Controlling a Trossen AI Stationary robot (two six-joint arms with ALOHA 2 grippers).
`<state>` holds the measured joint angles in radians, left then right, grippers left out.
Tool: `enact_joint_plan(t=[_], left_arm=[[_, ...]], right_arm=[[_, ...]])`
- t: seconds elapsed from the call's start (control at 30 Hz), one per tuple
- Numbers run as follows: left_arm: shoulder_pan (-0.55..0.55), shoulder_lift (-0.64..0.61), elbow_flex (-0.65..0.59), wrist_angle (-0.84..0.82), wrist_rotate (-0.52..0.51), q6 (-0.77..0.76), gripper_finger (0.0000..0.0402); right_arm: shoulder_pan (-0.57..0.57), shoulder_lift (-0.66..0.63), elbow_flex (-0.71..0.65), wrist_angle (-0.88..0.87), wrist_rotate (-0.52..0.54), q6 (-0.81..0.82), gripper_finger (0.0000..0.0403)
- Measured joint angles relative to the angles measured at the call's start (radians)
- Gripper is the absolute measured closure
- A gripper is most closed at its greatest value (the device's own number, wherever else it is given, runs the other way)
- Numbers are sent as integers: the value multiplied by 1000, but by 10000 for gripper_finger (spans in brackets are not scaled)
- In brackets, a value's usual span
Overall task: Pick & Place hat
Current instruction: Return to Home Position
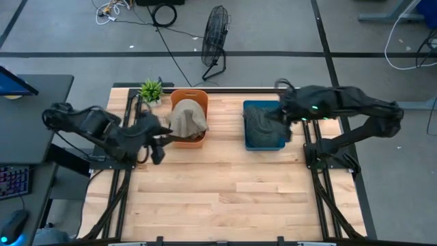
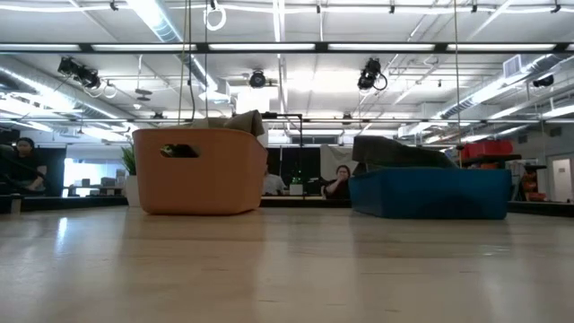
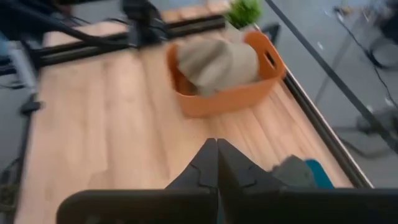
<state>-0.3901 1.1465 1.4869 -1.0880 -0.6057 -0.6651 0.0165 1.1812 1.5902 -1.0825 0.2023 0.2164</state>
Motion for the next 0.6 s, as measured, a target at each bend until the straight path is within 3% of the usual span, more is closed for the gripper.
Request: enact_joint_plan(t=[0.27,0.6], left_arm=[[-105,-201,-216,27,-59,-55,260],[-108,-505,-623,475,-52,82,260]], right_arm=[[139,-162,-103,102,37,8,403],[203,-439,-576,657,-130,-38,403]])
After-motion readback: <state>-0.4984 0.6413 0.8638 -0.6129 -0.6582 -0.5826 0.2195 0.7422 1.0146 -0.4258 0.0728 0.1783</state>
